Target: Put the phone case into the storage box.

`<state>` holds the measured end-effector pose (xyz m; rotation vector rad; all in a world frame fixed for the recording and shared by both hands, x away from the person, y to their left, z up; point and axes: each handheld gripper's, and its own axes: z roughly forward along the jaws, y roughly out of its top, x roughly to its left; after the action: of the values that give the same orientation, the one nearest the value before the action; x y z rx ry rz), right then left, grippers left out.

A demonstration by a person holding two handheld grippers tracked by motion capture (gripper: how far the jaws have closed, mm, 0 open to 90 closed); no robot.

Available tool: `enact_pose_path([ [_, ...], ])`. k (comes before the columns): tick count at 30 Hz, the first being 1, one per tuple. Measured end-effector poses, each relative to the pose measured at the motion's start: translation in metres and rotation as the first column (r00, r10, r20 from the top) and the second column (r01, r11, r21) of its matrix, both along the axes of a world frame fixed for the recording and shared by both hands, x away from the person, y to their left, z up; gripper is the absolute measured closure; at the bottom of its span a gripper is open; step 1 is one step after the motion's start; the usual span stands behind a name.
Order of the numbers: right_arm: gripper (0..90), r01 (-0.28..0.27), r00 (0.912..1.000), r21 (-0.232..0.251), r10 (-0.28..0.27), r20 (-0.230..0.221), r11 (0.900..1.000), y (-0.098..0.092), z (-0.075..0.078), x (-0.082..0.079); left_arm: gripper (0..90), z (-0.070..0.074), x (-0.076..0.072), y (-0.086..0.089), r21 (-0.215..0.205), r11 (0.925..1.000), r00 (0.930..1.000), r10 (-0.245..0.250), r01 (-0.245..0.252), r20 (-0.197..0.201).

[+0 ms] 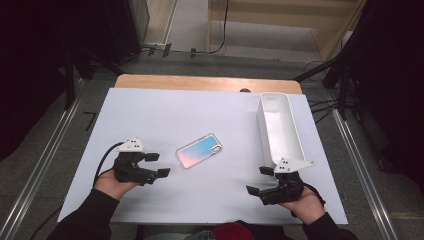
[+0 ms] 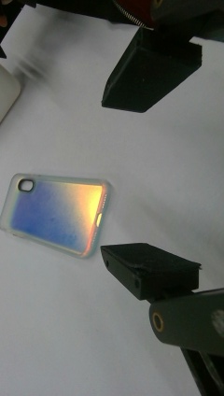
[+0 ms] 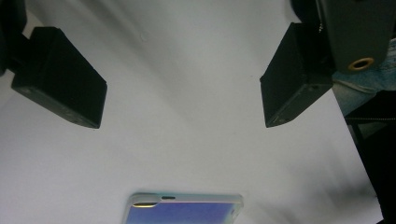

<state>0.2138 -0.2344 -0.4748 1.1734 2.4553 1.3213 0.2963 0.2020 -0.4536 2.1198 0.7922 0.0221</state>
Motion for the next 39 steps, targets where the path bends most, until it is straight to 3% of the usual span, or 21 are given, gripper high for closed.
enact_pose_path([
  [5, 13.2, -0.002, 1.0000, -0.004, 0.002, 0.005, 1.000, 0.000, -0.001, 0.000, 23.9, -0.001, 0.008, -0.006, 0.003, 0.9999, 0.9999, 0.014, -0.014, 0.000],
  [29, 13.2, -0.005, 1.0000, 0.002, 0.005, 0.008, 1.000, -0.001, 0.000, -0.001, 26.9, 0.009, 0.035, -0.040, 0.007, 0.9997, 0.9997, -0.022, 0.022, 0.006],
  [39, 13.2, -0.007, 1.0000, -0.003, 0.007, 0.003, 1.000, 0.000, 0.000, -0.001, 26.1, 0.013, 0.046, -0.052, 0.000, 0.9991, 0.9986, -0.042, 0.042, 0.033],
])
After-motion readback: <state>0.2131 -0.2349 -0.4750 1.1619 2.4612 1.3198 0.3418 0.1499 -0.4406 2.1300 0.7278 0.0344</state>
